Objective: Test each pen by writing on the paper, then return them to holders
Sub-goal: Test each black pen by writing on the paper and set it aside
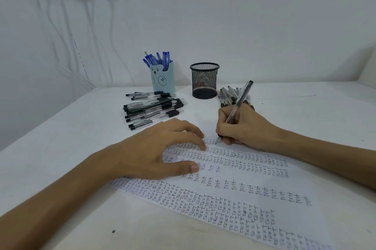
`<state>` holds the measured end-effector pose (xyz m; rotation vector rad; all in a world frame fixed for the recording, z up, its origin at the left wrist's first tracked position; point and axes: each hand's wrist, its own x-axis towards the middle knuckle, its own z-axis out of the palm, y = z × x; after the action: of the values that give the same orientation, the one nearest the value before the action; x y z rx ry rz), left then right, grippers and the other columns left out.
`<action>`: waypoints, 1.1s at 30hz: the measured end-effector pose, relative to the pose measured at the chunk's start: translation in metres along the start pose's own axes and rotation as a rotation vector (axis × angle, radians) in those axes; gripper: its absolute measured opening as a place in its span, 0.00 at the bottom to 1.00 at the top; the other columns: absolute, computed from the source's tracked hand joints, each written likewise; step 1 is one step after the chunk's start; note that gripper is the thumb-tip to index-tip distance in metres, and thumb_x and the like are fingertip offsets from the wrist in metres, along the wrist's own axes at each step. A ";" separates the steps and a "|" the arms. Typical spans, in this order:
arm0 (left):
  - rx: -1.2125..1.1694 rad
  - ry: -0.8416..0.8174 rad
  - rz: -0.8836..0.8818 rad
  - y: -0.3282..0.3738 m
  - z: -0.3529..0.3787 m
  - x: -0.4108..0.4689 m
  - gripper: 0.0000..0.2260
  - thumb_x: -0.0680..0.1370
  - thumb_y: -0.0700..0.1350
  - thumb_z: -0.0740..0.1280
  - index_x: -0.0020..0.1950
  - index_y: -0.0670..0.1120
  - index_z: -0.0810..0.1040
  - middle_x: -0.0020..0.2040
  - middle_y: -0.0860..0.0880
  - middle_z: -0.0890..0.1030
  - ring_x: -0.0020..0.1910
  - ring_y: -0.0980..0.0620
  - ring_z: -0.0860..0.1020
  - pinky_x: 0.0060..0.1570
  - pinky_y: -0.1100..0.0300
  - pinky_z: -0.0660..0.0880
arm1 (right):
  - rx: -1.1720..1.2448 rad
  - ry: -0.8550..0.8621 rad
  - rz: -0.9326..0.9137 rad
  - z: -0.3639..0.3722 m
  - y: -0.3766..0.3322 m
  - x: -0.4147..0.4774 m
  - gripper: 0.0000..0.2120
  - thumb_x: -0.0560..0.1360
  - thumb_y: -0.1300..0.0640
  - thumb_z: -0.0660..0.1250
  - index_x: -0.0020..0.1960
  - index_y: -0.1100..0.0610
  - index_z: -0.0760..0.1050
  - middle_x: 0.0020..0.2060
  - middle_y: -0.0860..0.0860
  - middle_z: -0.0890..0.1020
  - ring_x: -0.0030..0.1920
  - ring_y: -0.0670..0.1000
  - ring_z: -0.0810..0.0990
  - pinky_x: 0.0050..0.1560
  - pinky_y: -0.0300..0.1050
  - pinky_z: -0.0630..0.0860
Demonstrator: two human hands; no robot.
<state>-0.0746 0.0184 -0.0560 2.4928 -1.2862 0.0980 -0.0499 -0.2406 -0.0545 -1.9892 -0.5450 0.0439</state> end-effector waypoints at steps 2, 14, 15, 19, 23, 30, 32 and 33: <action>0.003 0.002 0.003 0.000 0.000 0.000 0.18 0.81 0.64 0.66 0.69 0.61 0.76 0.71 0.64 0.72 0.72 0.60 0.71 0.70 0.54 0.71 | 0.002 -0.008 -0.003 0.000 0.001 0.000 0.08 0.74 0.67 0.69 0.37 0.67 0.74 0.25 0.56 0.79 0.24 0.48 0.70 0.28 0.37 0.68; -0.002 -0.002 -0.001 0.002 -0.001 0.001 0.18 0.81 0.64 0.66 0.69 0.61 0.76 0.71 0.64 0.72 0.72 0.61 0.70 0.69 0.57 0.70 | -0.019 -0.015 0.013 0.001 -0.003 0.000 0.11 0.74 0.67 0.67 0.34 0.61 0.72 0.25 0.55 0.78 0.25 0.48 0.70 0.28 0.34 0.67; -0.002 -0.004 -0.002 0.002 -0.001 0.001 0.18 0.81 0.64 0.66 0.69 0.61 0.76 0.71 0.64 0.71 0.72 0.61 0.70 0.70 0.58 0.70 | -0.012 -0.007 0.020 0.001 -0.004 -0.001 0.11 0.75 0.67 0.67 0.34 0.61 0.72 0.24 0.55 0.78 0.24 0.47 0.70 0.28 0.34 0.67; -0.006 -0.004 0.002 0.002 -0.002 0.000 0.18 0.81 0.63 0.67 0.69 0.61 0.76 0.71 0.64 0.71 0.72 0.61 0.70 0.69 0.58 0.70 | -0.032 0.011 0.029 0.001 -0.004 0.000 0.12 0.75 0.65 0.68 0.34 0.59 0.72 0.25 0.54 0.79 0.27 0.49 0.72 0.29 0.35 0.68; -0.015 -0.005 0.003 0.002 -0.002 0.000 0.18 0.81 0.63 0.67 0.69 0.61 0.77 0.71 0.64 0.72 0.72 0.60 0.70 0.69 0.61 0.69 | -0.023 0.000 0.037 0.001 -0.005 0.000 0.12 0.75 0.66 0.67 0.34 0.60 0.72 0.25 0.55 0.78 0.25 0.48 0.69 0.27 0.34 0.66; -0.009 -0.003 0.003 0.002 -0.002 0.001 0.18 0.80 0.63 0.67 0.69 0.60 0.77 0.71 0.63 0.72 0.71 0.62 0.70 0.69 0.65 0.66 | -0.025 0.031 0.028 0.000 -0.003 0.001 0.10 0.75 0.65 0.67 0.35 0.60 0.73 0.26 0.56 0.79 0.27 0.51 0.70 0.27 0.35 0.67; -0.005 0.000 0.005 0.002 -0.002 0.001 0.18 0.80 0.62 0.67 0.69 0.60 0.77 0.71 0.63 0.72 0.71 0.62 0.70 0.69 0.66 0.66 | -0.021 0.036 0.031 0.000 -0.001 0.002 0.11 0.75 0.65 0.68 0.35 0.60 0.73 0.26 0.55 0.79 0.28 0.51 0.71 0.28 0.35 0.67; -0.005 0.000 0.006 0.002 -0.002 0.001 0.18 0.80 0.62 0.67 0.69 0.60 0.77 0.71 0.63 0.72 0.71 0.62 0.70 0.69 0.66 0.66 | -0.020 0.033 0.032 0.000 0.000 0.002 0.11 0.75 0.65 0.68 0.35 0.60 0.73 0.26 0.55 0.79 0.28 0.52 0.71 0.28 0.36 0.67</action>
<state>-0.0757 0.0171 -0.0538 2.4846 -1.2919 0.0959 -0.0485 -0.2394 -0.0539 -2.0147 -0.4942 0.0260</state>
